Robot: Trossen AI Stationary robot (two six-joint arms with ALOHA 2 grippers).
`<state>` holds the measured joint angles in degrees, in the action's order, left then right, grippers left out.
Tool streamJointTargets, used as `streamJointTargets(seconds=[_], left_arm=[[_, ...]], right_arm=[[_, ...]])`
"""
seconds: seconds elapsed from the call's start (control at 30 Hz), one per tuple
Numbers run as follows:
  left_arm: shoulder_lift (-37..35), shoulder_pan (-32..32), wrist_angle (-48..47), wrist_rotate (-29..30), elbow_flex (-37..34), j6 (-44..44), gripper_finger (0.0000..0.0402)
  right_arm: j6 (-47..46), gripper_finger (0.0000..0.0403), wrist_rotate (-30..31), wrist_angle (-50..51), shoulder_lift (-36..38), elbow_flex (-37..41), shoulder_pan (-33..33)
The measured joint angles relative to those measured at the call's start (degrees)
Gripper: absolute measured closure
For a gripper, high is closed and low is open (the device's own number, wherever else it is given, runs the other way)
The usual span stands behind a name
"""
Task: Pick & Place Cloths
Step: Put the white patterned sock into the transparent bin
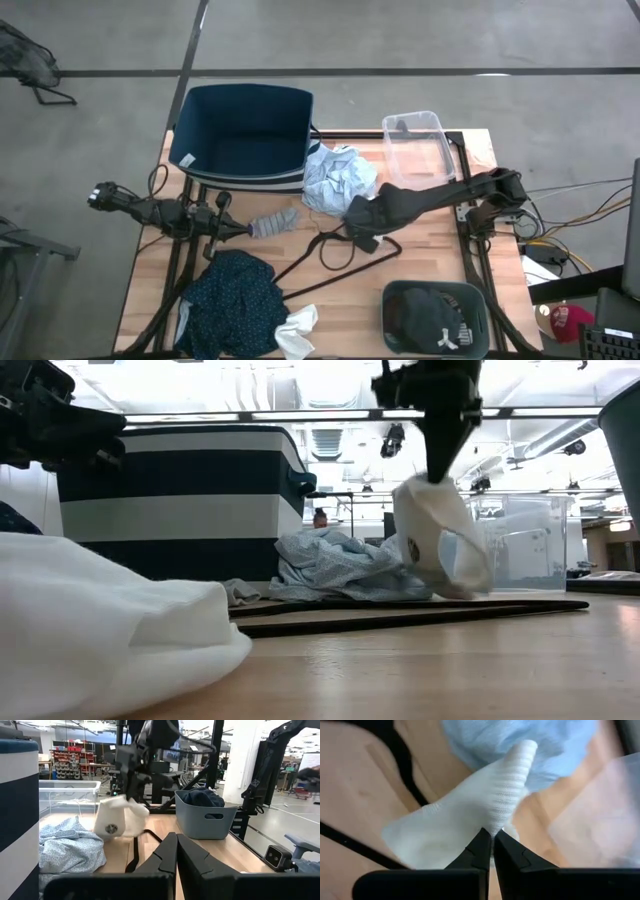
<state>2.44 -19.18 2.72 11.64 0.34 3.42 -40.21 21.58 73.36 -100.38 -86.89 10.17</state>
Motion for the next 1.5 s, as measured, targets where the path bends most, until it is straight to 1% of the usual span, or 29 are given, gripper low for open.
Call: streamJointTargets(seconds=[0.2,0.33,0.43,0.67,0.77,0.83,0.97,1.1,1.27,1.37,1.5], left_arm=[[0.07,0.02,0.02,0.02,0.0,0.01,0.0392],[0.04,0.07,0.04,0.0,0.0,0.0,0.0392],[0.04,0.07,0.07,0.02,0.0,0.02,0.0392],[0.04,0.04,0.07,0.02,0.0,0.0,0.0392],[0.04,0.04,0.09,0.02,0.0,0.0,0.0392],[0.04,0.04,0.09,0.02,0.0,0.0,0.0392],[0.04,0.04,0.11,0.02,0.0,0.0,0.0392],[0.04,0.04,0.11,0.02,0.0,0.0,0.0392],[0.04,0.04,0.13,0.02,0.0,0.01,0.0392],[0.04,0.04,0.13,0.0,0.0,0.0,0.0392],[0.04,0.04,0.13,0.02,0.0,0.01,0.0392]], right_arm=[[-0.07,0.0392,4.67,3.46,3.37,-3.06,-0.02],[-0.07,0.0392,9.22,5.06,6.82,-4.54,-0.04],[-0.07,0.0392,13.93,5.51,9.74,-4.98,-0.04],[-3.09,0.0392,29.15,6.47,16.9,-5.07,-0.11],[-3.15,0.0391,33.04,6.49,19.63,-5.05,-0.6],[-3.26,0.0391,34.09,6.65,21.26,-5.03,-1.36],[-3.34,0.039,34.3,7.58,23.6,-5.01,-3.58],[-3.34,0.0391,34.15,10.51,24.74,-4.99,-7.13],[-3.54,0.0391,32.41,13.37,24.99,-4.96,-11.76],[-3.54,0.039,30.91,14.29,24.29,-4.93,-14.27],[-3.52,0.039,30.45,16.71,23.0,-4.73,-17.63]])
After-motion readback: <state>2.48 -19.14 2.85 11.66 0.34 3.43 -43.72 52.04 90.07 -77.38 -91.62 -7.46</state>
